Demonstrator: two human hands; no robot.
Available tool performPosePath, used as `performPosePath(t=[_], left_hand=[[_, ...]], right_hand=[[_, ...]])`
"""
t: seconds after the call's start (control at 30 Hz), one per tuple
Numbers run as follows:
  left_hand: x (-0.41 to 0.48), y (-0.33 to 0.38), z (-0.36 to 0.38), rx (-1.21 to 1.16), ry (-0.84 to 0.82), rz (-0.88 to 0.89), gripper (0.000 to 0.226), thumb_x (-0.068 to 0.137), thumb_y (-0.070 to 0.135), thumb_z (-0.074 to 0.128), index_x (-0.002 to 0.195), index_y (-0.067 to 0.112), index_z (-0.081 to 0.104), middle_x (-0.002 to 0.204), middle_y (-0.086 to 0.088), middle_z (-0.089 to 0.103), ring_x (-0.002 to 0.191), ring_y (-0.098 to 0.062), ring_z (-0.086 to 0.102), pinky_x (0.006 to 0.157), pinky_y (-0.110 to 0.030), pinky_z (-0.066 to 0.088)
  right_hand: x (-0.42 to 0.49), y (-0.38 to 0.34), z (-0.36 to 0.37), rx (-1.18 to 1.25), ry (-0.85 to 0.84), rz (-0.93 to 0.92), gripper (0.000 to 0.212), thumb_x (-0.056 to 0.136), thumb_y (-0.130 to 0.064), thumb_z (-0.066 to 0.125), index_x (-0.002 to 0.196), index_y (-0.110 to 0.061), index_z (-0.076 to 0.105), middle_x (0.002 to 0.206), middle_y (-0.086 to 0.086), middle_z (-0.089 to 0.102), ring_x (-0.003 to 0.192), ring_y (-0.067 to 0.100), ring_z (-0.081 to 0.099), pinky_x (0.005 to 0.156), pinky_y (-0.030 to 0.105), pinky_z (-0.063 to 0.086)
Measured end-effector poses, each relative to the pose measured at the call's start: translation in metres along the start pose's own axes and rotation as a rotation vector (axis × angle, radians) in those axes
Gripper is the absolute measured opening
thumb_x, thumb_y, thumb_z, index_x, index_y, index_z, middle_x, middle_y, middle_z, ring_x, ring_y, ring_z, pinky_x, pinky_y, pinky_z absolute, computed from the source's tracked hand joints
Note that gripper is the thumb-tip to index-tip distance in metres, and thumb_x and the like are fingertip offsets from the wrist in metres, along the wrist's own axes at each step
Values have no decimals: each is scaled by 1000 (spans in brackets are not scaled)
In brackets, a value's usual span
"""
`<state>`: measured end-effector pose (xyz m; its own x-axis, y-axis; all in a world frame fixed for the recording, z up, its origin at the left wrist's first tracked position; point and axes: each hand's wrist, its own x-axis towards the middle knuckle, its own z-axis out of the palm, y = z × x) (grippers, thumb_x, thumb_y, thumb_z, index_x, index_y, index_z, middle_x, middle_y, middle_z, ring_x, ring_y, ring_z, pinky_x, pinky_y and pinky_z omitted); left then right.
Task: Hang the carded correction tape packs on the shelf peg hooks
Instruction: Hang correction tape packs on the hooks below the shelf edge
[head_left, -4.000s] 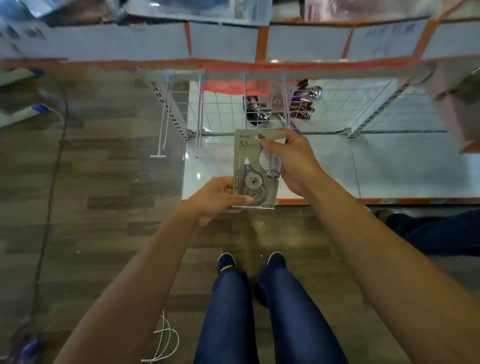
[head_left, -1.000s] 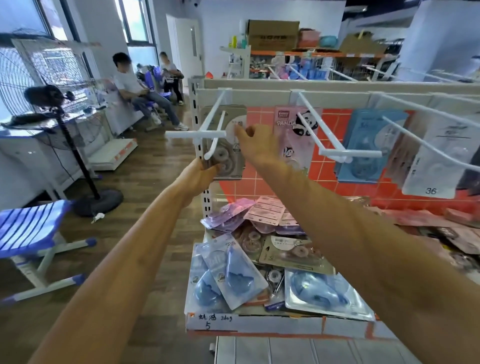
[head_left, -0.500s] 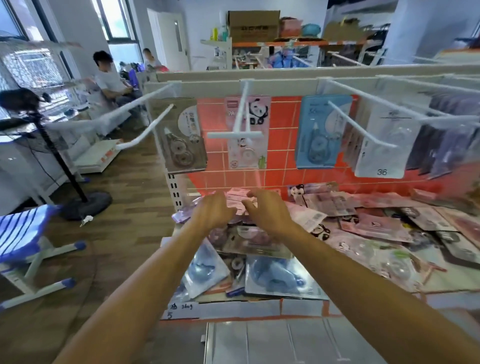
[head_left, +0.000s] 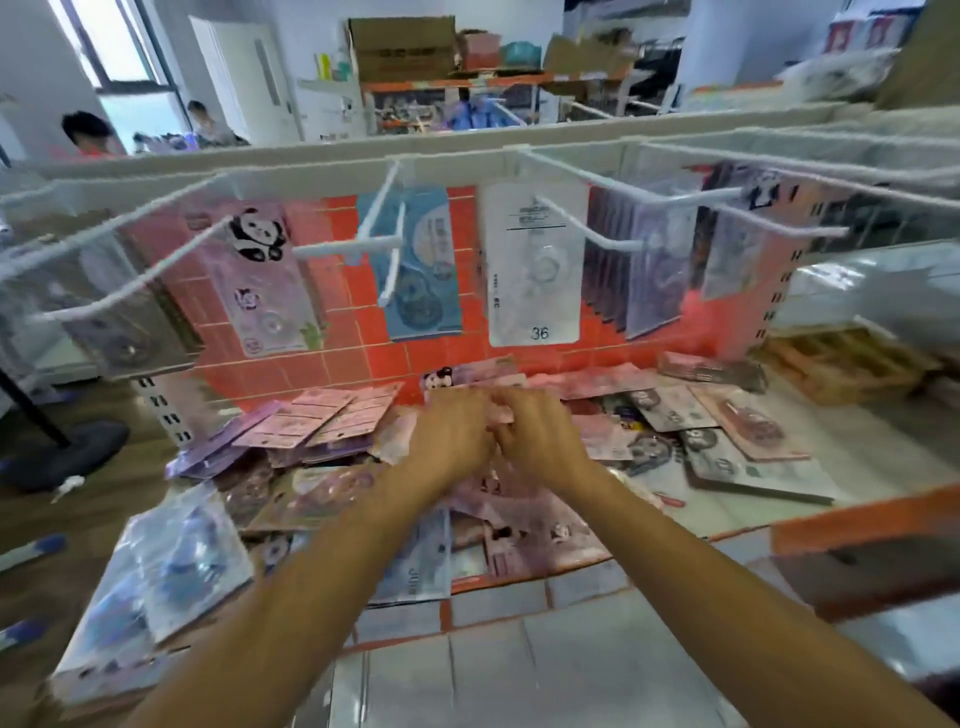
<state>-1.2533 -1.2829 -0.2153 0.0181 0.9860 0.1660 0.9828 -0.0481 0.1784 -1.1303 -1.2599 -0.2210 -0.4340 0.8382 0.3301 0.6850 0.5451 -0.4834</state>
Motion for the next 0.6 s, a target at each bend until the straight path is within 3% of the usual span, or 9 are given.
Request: performPosePath(t=[0.13,0.23,0.3,0.43,0.53,0.6], left_hand=[[21,58,18,0,5,42,36,82,18,59,117,14,61,114,-11,67,105,-31,63,84,-41,51],[38,89,41,6,-5,101,44,81,22,62,123,13,58,119,-10,64,108,-29,61,87,-39,49],[45,110,54,-28,-13,125,46,80,27,62,125,17,57,122,-8,63,110,-29,60,88,-41,50],[55,153,75,-114,-36,125,38,84,33,60,119,17,61,115,-10,65,105,-34,61,81,-43,52],[58,173,91,-143,-87,189,24,86,25,50,103,14,63,102,-12,64,95,-37,60,70,-46,51],[59,185,98,-113,-111,205,22,84,16,54,104,11,61,103,-14,63,94,-36,59,68,-43,48]], right_hand=[[-13,48,-30,-17,8,68,33,73,-3,60,104,-8,69,104,16,70,98,34,63,76,36,49],[-24,86,-44,-32,17,145,42,74,-5,60,115,-10,66,114,12,68,109,32,59,87,40,49],[-32,111,-50,-38,25,185,46,72,-8,58,117,-12,65,115,11,67,110,32,58,86,41,49],[-44,158,-63,-73,23,248,39,69,-11,53,105,-9,68,102,16,69,99,36,61,78,43,51],[-48,186,-73,-123,32,324,32,77,-13,61,108,-7,66,108,18,67,106,37,58,85,42,48],[-51,208,-80,-190,50,387,34,81,-17,62,114,-9,62,116,15,63,113,35,54,90,40,43]])
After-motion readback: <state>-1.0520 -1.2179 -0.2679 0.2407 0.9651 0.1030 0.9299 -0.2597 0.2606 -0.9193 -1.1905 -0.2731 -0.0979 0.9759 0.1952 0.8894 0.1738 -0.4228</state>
